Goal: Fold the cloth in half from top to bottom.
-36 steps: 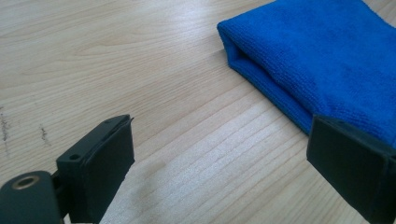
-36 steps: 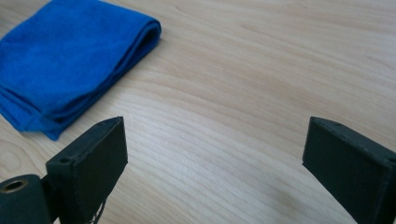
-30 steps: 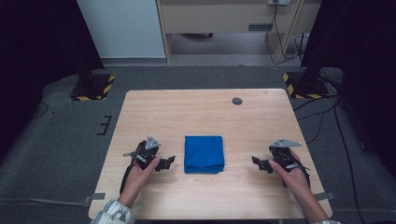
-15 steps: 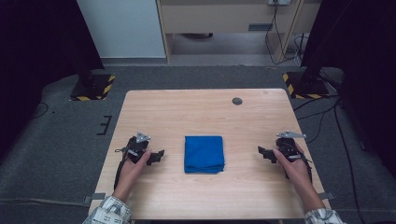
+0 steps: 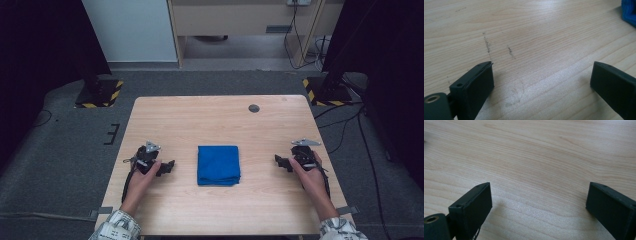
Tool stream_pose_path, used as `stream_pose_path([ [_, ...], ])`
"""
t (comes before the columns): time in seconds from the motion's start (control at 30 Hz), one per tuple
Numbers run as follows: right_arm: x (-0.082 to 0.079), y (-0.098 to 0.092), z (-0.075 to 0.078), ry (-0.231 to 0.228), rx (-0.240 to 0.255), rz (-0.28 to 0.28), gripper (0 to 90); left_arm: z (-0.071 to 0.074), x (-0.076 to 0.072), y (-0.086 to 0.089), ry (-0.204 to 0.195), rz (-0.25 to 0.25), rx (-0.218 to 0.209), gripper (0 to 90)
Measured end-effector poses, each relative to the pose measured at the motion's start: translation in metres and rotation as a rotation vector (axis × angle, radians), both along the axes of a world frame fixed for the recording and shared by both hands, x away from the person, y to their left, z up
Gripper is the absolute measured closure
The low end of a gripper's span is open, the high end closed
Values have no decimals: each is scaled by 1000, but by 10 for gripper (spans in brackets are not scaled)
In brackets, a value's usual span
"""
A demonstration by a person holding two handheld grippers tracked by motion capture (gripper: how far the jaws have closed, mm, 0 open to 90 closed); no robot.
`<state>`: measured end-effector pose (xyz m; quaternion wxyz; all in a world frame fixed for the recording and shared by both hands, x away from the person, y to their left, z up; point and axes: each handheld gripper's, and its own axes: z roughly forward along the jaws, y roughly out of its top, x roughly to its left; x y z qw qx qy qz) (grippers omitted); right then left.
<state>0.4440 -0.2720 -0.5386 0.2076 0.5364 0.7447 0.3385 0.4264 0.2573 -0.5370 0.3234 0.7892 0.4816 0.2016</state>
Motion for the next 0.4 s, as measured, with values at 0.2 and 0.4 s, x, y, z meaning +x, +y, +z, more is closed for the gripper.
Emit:
stream_pose_path([
  [0.2, -3, 6, -1, 5, -59, 27, 45, 0, 0, -1, 1, 4, 0, 26],
  [0.4, -4, 7, -1, 1, -59, 20, 45, 0, -1, -1, 2, 9, 2, 23],
])
